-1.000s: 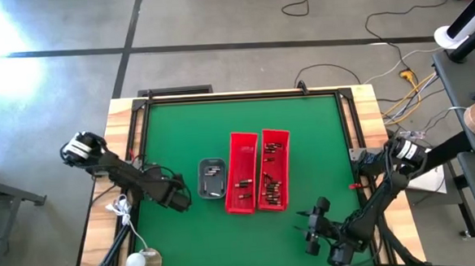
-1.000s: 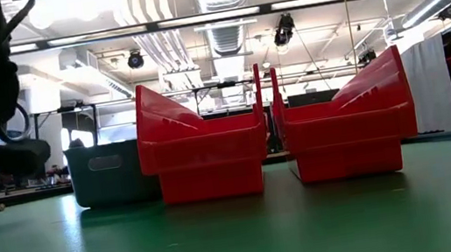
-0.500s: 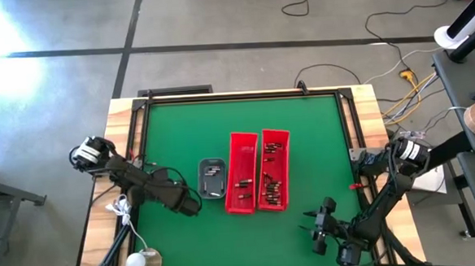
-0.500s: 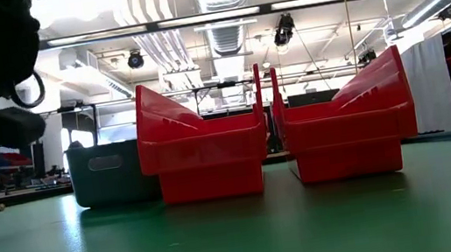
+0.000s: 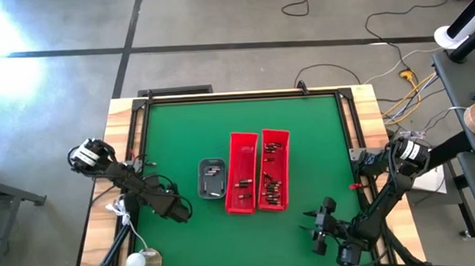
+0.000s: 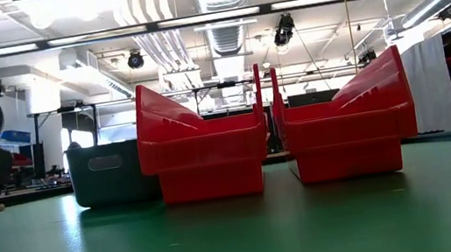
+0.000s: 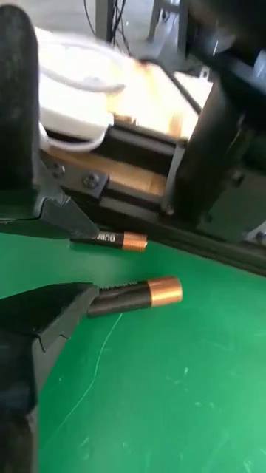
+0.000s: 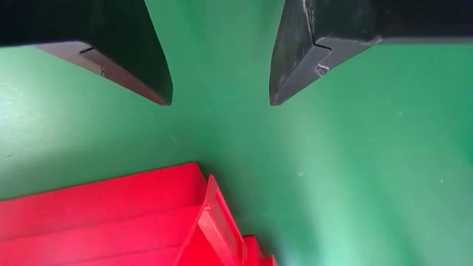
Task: Sort batteries
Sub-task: Put the big black battery into the left red bin
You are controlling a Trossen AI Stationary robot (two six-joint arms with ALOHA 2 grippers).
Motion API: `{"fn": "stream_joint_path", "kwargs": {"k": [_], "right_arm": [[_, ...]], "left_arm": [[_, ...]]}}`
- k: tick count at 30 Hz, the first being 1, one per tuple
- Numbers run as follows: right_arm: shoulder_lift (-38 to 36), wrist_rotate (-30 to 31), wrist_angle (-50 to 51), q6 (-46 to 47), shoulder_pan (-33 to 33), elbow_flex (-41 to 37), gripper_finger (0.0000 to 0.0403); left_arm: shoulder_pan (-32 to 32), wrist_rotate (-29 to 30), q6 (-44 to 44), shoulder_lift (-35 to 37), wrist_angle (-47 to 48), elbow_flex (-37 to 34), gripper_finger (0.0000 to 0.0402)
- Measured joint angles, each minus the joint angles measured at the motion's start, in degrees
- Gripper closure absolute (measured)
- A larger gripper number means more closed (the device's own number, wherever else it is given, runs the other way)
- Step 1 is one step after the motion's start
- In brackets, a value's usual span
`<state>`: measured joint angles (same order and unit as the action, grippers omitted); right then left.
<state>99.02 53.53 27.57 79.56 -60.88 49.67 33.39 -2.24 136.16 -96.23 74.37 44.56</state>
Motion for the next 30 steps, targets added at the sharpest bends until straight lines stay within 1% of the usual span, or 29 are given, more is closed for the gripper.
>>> {"fn": "stream_joint_path", "kwargs": {"k": [4, 7, 14, 20, 25, 27, 28, 30], "right_arm": [[0.0, 0.0, 0.0, 0.0, 0.0, 0.0, 0.0184], [0.0, 0.0, 0.0, 0.0, 0.0, 0.0, 0.0184], [0.2, 0.0, 0.0, -0.1, 0.0, 0.0, 0.0184], [0.2, 0.0, 0.0, 0.0, 0.0, 0.0, 0.0184], [0.2, 0.0, -0.1, 0.0, 0.0, 0.0, 0.0184], [0.2, 0.0, -0.1, 0.0, 0.0, 0.0, 0.0184], [0.2, 0.0, -0.1, 0.0, 0.0, 0.0, 0.0184], [0.2, 0.0, -0.1, 0.0, 0.0, 0.0, 0.0184]], "left_arm": [[0.1, 1.1, 0.0, -0.2, -5.0, -2.9, 0.0315], [0.1, 1.9, 0.0, -0.4, -6.6, -3.7, 0.0315], [0.0, 5.7, -0.1, -0.3, -4.7, -1.0, 0.0315], [0.0, 6.5, -1.4, -0.3, -3.5, 0.9, 0.0315], [-1.6, 11.4, -2.3, 0.1, -2.6, 1.1, 0.0315], [-2.9, 14.5, -3.4, 0.8, -2.2, 1.1, 0.0315], [-3.6, 16.4, -4.6, 1.3, -2.2, 1.1, 0.0315], [-5.3, 19.4, -9.8, 2.6, -2.2, 1.4, 0.0315]]}}
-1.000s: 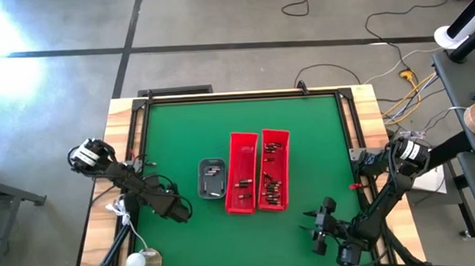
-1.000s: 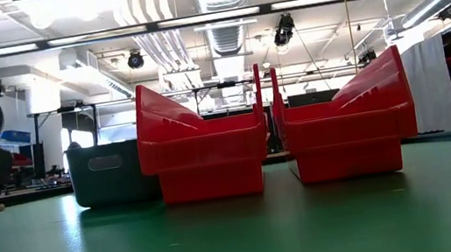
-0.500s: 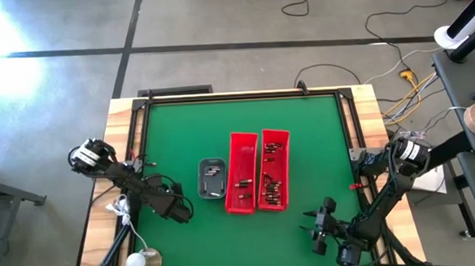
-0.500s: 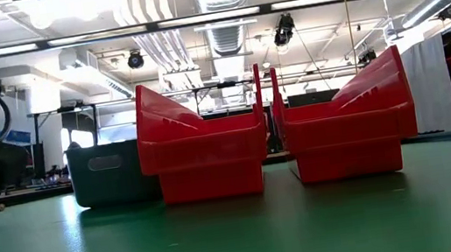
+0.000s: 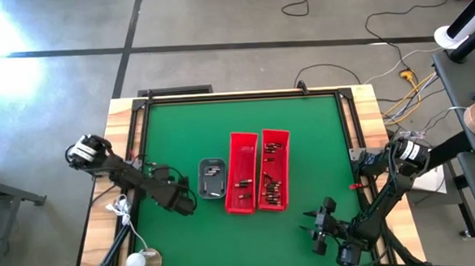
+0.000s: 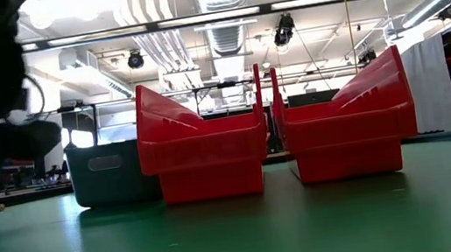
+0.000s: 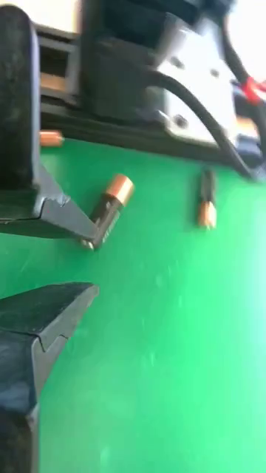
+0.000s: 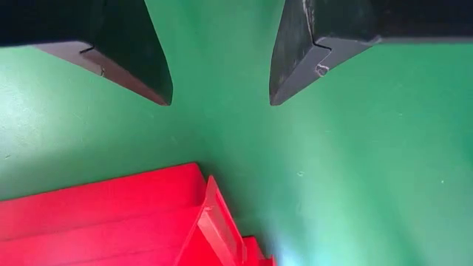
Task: Sort batteries
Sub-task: Put the big black battery into the left red bin
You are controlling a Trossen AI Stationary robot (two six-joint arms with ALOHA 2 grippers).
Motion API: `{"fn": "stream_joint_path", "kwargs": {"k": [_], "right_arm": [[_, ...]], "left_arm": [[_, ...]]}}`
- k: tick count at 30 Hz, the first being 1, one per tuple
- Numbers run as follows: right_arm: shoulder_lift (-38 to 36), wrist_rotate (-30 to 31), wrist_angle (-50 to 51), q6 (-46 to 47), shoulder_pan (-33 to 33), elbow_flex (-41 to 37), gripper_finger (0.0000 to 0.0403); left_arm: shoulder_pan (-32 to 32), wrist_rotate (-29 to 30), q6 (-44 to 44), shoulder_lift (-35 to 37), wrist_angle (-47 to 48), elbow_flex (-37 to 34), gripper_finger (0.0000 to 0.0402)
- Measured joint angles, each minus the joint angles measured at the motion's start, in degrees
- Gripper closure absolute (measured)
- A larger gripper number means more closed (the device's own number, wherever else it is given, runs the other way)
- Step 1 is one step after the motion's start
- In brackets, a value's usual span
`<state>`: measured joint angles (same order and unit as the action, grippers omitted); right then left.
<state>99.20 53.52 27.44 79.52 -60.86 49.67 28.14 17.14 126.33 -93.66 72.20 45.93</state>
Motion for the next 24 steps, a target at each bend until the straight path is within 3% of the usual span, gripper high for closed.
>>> {"fn": "stream_joint_path", "kwargs": {"k": [13, 16, 20, 24], "right_arm": [[0.0, 0.0, -0.7, 0.0, 0.0, 0.0, 0.0184], [0.0, 0.0, -0.8, 0.0, 0.0, 0.0, 0.0184], [0.0, 0.0, -1.0, 0.0, 0.0, 0.0, 0.0184], [0.0, 0.0, -1.0, 0.0, 0.0, 0.0, 0.0184]], "left_arm": [[-18.7, -2.4, -64.2, 16.0, -0.2, -2.5, 0.0315], [-21.5, -3.9, -78.5, 16.9, -0.4, -2.7, 0.0315], [-23.0, -10.4, -97.4, 16.6, -2.3, -2.9, 0.0315], [-23.0, -11.0, -111.4, 14.6, -2.3, -2.9, 0.0315]]}}
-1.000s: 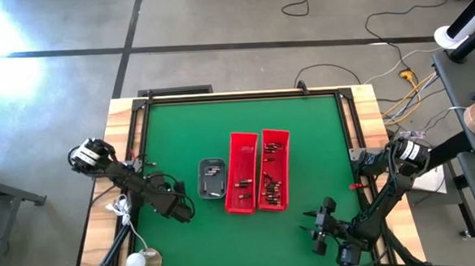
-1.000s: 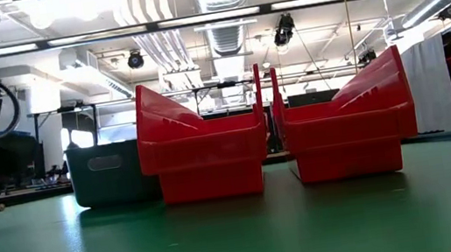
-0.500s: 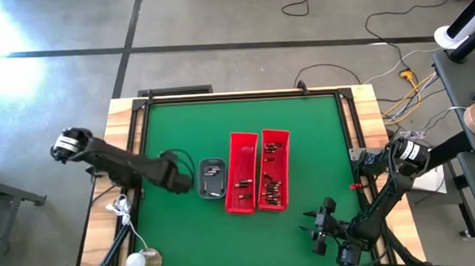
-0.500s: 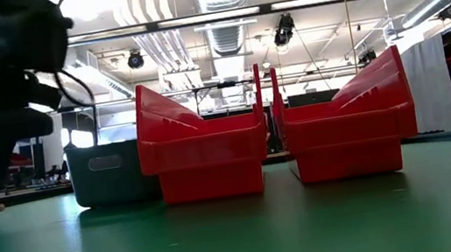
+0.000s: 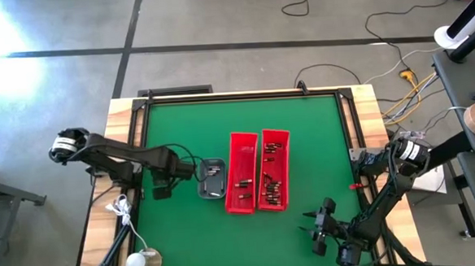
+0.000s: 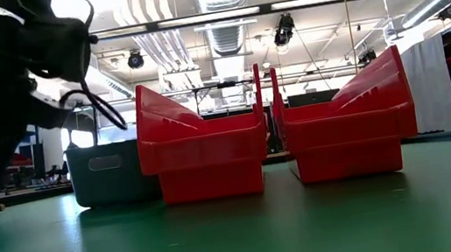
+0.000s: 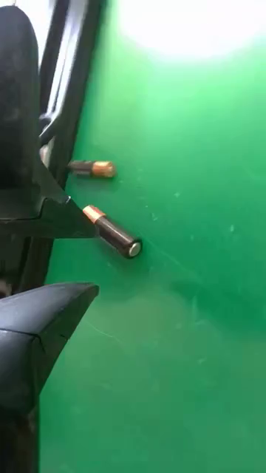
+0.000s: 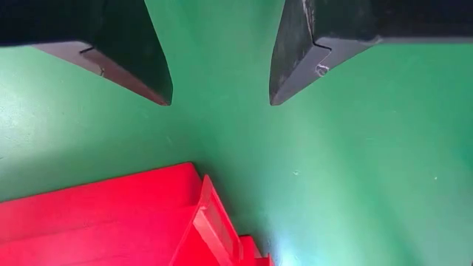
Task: Sort batteries
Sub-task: Put the big black battery into the left red bin
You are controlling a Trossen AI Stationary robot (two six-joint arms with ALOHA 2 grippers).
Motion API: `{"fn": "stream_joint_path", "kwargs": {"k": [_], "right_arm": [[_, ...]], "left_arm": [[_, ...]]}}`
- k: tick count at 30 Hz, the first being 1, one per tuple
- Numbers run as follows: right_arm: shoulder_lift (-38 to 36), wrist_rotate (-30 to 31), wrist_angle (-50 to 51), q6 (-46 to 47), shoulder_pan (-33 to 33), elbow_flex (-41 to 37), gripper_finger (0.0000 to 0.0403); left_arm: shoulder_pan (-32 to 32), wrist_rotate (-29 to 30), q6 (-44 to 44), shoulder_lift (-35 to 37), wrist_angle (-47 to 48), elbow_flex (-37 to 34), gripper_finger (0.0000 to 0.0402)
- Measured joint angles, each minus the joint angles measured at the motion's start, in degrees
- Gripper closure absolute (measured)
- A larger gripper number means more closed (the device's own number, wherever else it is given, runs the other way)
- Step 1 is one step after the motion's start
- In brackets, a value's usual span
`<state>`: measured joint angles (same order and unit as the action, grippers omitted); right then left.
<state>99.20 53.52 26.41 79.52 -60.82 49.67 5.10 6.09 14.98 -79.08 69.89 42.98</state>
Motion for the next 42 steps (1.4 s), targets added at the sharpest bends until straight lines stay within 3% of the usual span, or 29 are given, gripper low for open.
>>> {"fn": "stream_joint_path", "kwargs": {"k": [2, 19, 23, 27, 33, 42], "right_arm": [[0.0, 0.0, 0.0, 0.0, 0.0, 0.0, 0.0184], [0.0, 0.0, -0.5, 0.0, 0.2, 0.0, 0.0184], [0.0, 0.0, -0.5, 0.0, 0.2, 0.0, 0.0184], [0.0, 0.0, -0.5, 0.0, 0.2, 0.0, 0.0184], [0.0, 0.0, -0.6, 0.0, 0.2, 0.0, 0.0184], [0.0, 0.0, -0.8, -0.1, 0.2, 0.0, 0.0184]], "left_arm": [[-0.1, 0.0, -4.4, -1.2, 0.0, 0.0, 0.0315], [-5.6, -3.1, -7.9, -11.6, -0.6, 1.5, 0.0318], [-5.6, -1.8, -15.9, -11.7, -0.9, 3.5, 0.0324], [-5.6, 3.7, -25.0, -11.7, -0.9, 4.1, 0.0325], [-7.5, 5.1, -32.8, -11.7, -2.7, 0.7, 0.0325], [-9.8, 5.7, -35.5, -11.5, -9.6, -6.1, 0.0325]]}}
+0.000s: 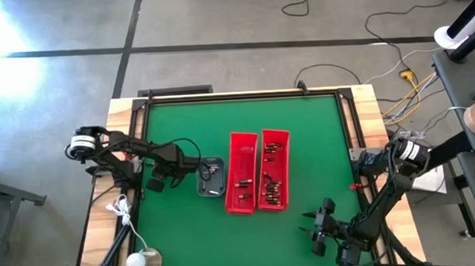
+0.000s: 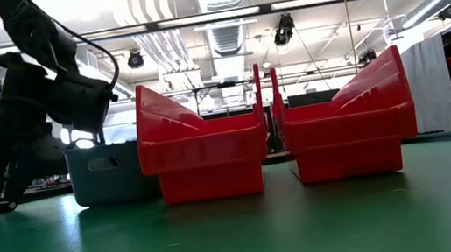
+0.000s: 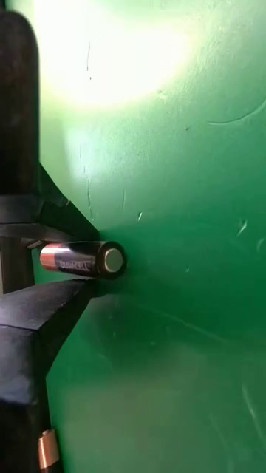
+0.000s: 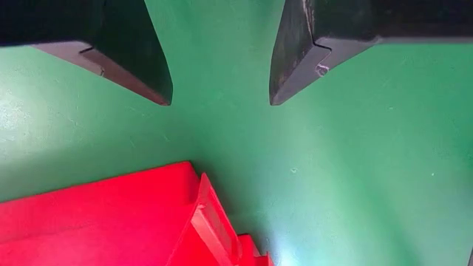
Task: Sort batteries
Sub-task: Put the big black battery into the left red bin
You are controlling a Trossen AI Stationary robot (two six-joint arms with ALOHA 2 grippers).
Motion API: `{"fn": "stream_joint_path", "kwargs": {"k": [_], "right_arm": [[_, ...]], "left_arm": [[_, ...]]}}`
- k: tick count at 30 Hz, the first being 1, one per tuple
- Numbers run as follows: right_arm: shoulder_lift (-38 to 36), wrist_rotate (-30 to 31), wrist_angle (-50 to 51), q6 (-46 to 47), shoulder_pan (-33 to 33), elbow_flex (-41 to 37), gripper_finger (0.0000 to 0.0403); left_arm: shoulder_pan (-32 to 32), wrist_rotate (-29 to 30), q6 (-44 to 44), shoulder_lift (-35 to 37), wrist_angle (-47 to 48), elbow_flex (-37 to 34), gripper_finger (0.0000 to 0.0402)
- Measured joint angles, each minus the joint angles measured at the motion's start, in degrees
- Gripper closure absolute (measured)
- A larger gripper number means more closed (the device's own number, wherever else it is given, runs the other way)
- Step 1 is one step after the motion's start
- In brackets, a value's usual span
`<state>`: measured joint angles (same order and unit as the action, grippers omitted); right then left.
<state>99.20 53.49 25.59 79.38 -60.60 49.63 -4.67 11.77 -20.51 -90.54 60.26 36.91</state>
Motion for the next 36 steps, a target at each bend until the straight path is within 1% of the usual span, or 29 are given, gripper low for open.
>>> {"fn": "stream_joint_path", "kwargs": {"k": [6, 11, 16, 20, 22, 26, 28, 30, 32, 33, 35, 36], "right_arm": [[0.0, 0.0, 0.0, -1.0, 0.1, 0.0, 0.0184], [0.0, 0.0, -0.2, -1.0, 0.2, 0.0, 0.0184], [0.0, 0.0, -0.3, -1.0, 0.2, 0.0, 0.0184], [0.0, 0.0, -0.4, -1.7, 0.2, 0.0, 0.0184], [0.0, 0.0, -0.4, -2.3, 0.2, 0.0, 0.0184], [0.0, 0.7, -0.4, -2.9, 0.3, 0.0, 0.0184], [0.0, 1.9, -0.4, -2.9, 0.3, 0.0, 0.0184], [0.0, 4.0, -0.5, -2.9, 0.4, 0.0, 0.0184], [0.0, 7.3, -0.7, -3.3, 0.4, 0.0, 0.0184], [0.0, 9.0, -0.9, -3.2, 0.4, 0.0, 0.0184], [0.0, 11.6, -1.3, -3.3, 0.4, 0.0, 0.0184], [0.0, 12.4, -1.5, -3.4, 0.4, 0.0, 0.0184]], "left_arm": [[0.0, 0.3, 0.0, -0.1, -0.8, 0.6, 0.0330], [-0.1, 0.3, 0.9, -0.3, -2.0, 2.9, 0.0377], [0.1, 0.3, 6.1, -0.2, -3.9, 4.4, 0.0378], [1.0, -0.2, 13.1, -0.1, -5.4, 7.3, 0.0378], [1.9, -0.7, 16.1, 0.4, -3.8, 9.0, 0.0378], [4.7, -2.1, 19.5, 2.9, 3.1, 12.6, 0.0378], [6.4, -2.2, 22.4, 4.5, 7.8, 14.3, 0.0378], [8.3, -2.2, 25.5, 6.7, 10.2, 16.0, 0.0378], [10.5, -2.2, 29.5, 10.0, 8.6, 17.4, 0.0378], [11.6, -2.2, 31.0, 12.1, 6.3, 17.7, 0.0378], [13.8, -2.1, 33.2, 16.5, -1.4, 17.5, 0.0378], [14.8, -2.0, 33.7, 18.9, -7.2, 16.9, 0.0378]]}}
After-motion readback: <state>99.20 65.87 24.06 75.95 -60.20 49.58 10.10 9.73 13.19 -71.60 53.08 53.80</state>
